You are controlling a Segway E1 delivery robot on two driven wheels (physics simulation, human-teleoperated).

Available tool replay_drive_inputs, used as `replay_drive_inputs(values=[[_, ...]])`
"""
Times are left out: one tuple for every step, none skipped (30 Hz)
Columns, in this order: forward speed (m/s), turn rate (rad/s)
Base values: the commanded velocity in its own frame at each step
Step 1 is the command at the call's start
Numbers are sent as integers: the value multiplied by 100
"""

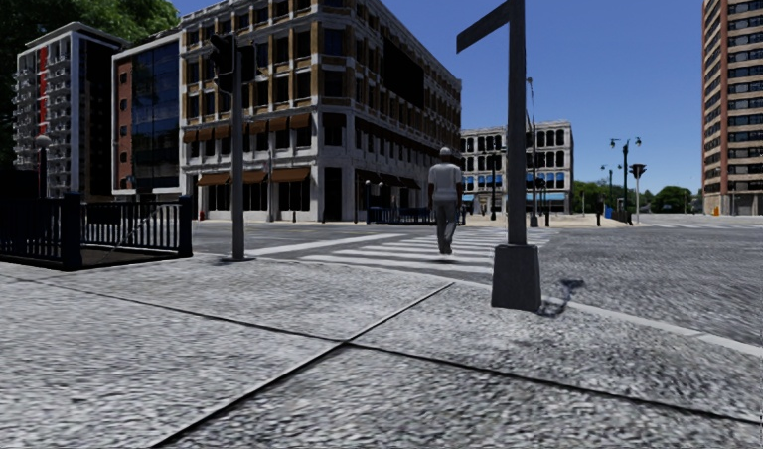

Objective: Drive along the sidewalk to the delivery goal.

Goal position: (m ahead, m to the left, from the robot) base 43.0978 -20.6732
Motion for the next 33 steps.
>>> replay_drive_inputs(values=[[200,0],[200,0],[200,0],[200,0],[200,0],[200,0],[200,0],[200,0],[200,0],[200,0],[200,0],[200,0],[200,0],[200,0],[200,0],[200,0],[200,0],[200,0],[200,0],[200,0],[200,0],[200,0],[200,0],[200,0],[200,0],[200,0],[200,0],[200,0],[200,0],[200,0],[200,0],[200,0],[200,0]])
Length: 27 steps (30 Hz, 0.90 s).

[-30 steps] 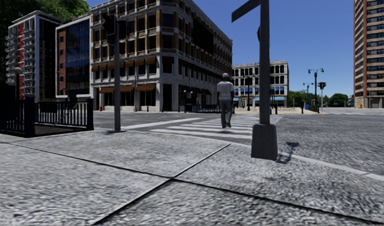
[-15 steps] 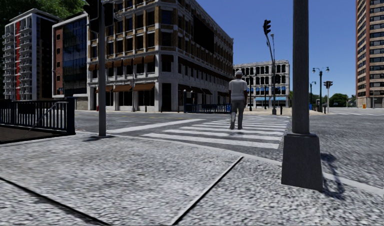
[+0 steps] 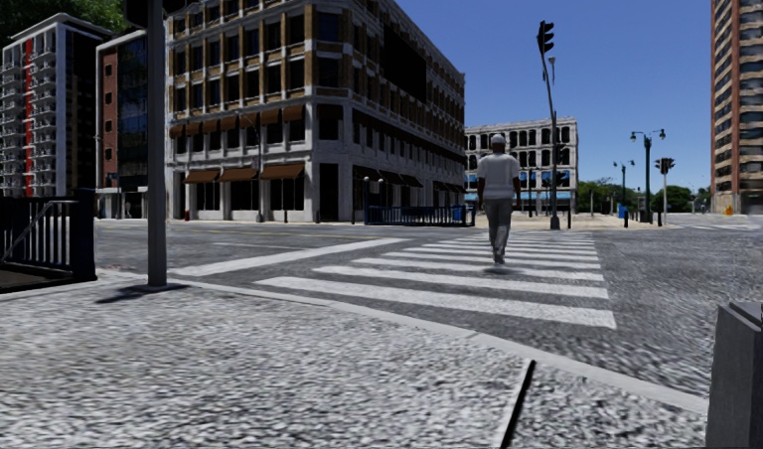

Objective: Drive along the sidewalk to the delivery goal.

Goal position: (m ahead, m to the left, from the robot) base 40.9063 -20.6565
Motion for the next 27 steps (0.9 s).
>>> replay_drive_inputs(values=[[200,0],[200,0],[200,0],[200,0],[200,0],[200,0],[200,0],[200,0],[200,0],[200,0],[200,0],[200,0],[200,0],[200,0],[200,-6],[200,-6],[200,-13],[200,-17],[200,-22],[195,-27],[195,-27],[191,-30],[188,-31],[182,-31],[182,-31],[170,-31],[162,-31]])
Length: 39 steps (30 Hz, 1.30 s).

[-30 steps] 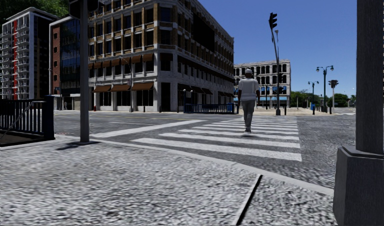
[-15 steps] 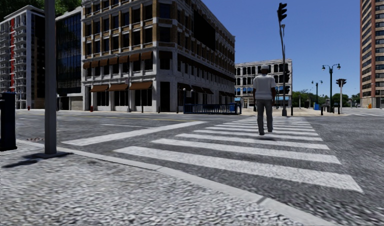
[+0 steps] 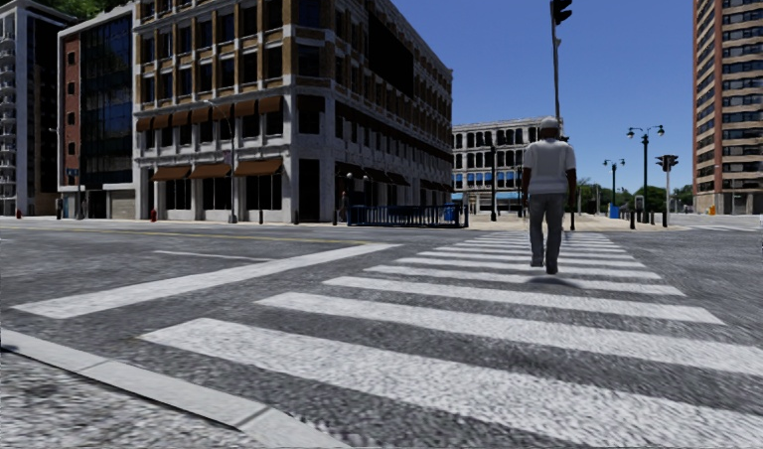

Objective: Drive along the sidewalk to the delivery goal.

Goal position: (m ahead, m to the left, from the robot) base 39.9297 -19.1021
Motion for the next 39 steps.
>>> replay_drive_inputs(values=[[158,-31],[156,-31],[156,-31],[156,-31],[155,-31],[154,-31],[154,-31],[152,-31],[149,-31],[146,-31],[143,-31],[143,-31],[141,-31],[138,-31],[136,-31],[136,-31],[136,-31],[136,-31],[136,-31],[136,-31],[136,-31],[136,-31],[136,-31],[136,-31],[136,-31],[136,-31],[136,-31],[136,-31],[137,-31],[137,-31],[137,-31],[138,-31],[138,-31],[139,-31],[139,-31],[141,-31],[144,-31],[146,-31],[148,-31]])
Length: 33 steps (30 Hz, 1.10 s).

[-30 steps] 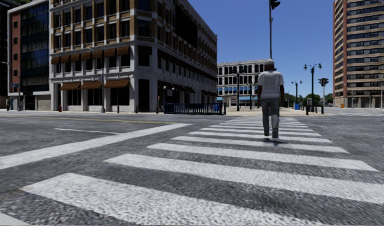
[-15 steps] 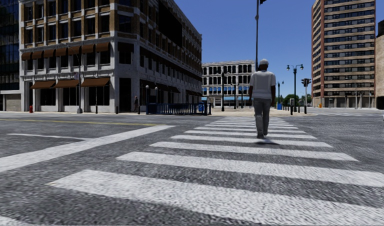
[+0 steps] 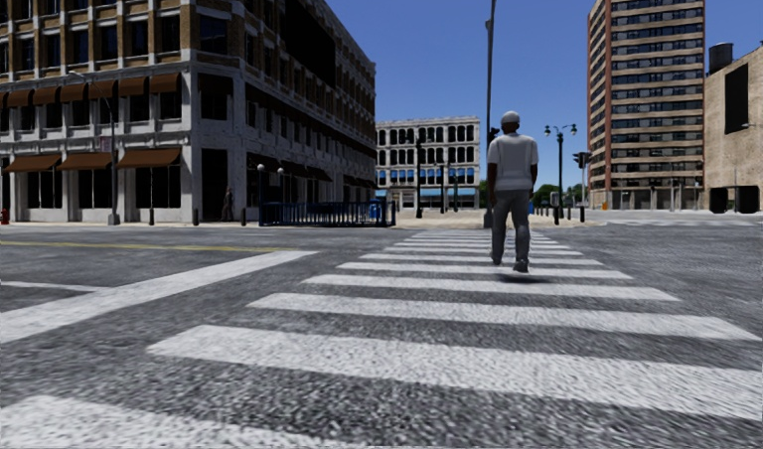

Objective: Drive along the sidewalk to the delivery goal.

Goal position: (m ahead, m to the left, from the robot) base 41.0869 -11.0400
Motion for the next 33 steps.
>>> replay_drive_inputs(values=[[148,-31],[149,-31],[150,-31],[151,-31],[151,-31],[151,-31],[152,-31],[152,-31],[153,-25],[153,-25],[156,-12],[200,0],[200,0],[200,0],[200,0],[200,0],[200,0],[200,0],[200,0],[200,0],[200,0],[200,0],[200,0],[200,0],[200,0],[200,0],[200,0],[200,0],[200,0],[200,0],[200,0],[200,0],[200,0]])
